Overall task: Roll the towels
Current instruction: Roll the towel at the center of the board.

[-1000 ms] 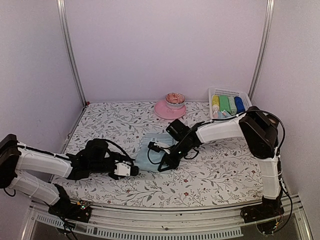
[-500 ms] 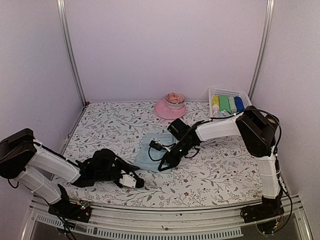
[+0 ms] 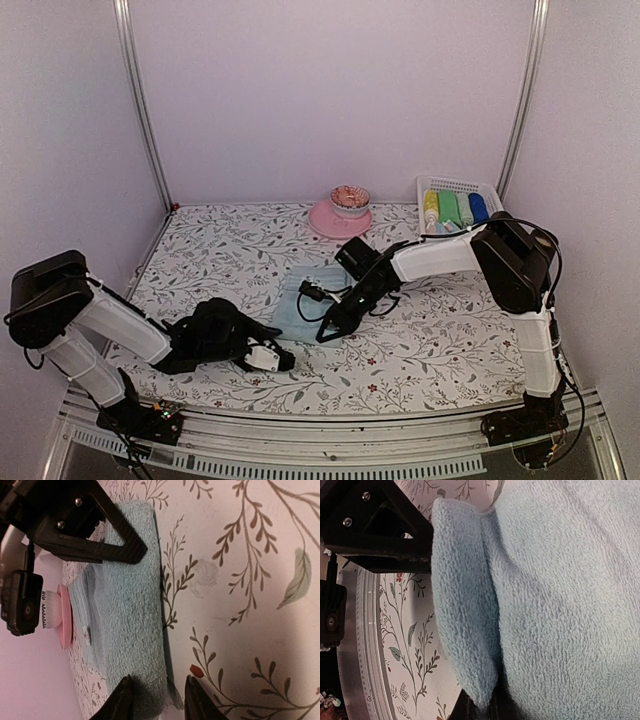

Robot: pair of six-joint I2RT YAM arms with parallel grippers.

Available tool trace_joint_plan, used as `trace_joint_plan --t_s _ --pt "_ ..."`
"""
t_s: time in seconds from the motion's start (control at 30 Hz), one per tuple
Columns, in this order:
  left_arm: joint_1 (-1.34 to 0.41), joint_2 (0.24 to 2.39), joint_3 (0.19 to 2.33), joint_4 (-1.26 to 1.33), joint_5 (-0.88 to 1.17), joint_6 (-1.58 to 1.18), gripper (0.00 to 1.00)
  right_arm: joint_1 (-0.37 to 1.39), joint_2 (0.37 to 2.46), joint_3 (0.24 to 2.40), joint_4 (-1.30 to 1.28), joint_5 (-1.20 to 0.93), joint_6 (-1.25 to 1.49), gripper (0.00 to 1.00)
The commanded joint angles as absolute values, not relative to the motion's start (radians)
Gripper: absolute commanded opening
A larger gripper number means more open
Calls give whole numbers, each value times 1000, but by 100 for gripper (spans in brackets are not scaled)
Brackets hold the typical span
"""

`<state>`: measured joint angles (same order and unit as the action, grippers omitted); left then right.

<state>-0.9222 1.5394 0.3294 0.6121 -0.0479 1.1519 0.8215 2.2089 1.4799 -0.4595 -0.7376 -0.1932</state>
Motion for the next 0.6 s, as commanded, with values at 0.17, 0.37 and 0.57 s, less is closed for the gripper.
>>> trace_joint_plan --t_s 0.17,0.37,0.57 --pt "-909 1691 361 730 -160 1170 32 815 2256 1473 -507 -679 -186 4" --pt "-904 1733 355 708 -166 1183 20 810 2258 1475 -508 -693 -192 4" --pt "-904 1754 369 668 -182 1185 0 806 2244 1476 -509 -707 -201 6"
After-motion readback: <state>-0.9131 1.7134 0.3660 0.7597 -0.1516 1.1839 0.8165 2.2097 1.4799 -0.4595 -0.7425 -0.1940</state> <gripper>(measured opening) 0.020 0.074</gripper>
